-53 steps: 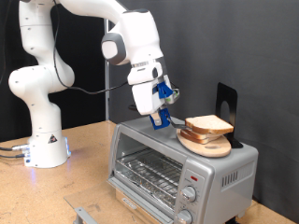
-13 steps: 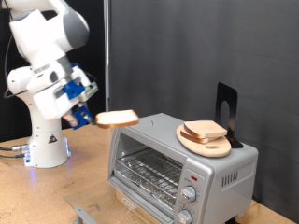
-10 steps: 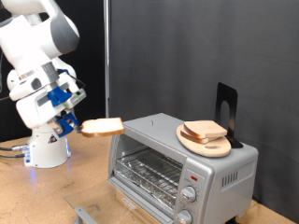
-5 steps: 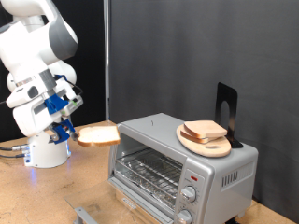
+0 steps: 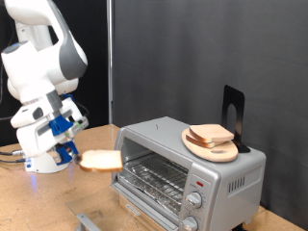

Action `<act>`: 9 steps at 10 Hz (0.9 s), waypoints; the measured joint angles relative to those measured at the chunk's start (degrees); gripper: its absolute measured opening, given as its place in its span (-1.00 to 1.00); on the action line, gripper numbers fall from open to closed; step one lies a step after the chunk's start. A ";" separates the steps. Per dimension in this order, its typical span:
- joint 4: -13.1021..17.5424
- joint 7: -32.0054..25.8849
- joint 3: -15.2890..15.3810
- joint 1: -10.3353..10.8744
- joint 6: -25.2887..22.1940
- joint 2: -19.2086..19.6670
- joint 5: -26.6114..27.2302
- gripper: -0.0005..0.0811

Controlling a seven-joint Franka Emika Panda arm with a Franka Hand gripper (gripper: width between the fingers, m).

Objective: Make a piece of toast with the oven

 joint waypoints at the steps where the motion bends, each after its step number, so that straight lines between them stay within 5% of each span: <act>1: 0.03 -1.28 -0.20 1.03 1.65 1.84 2.08 0.10; 6: 1.47 -6.37 -0.28 3.64 5.99 8.67 8.87 0.09; 9: 1.40 -4.98 0.28 3.47 4.75 8.66 6.10 0.09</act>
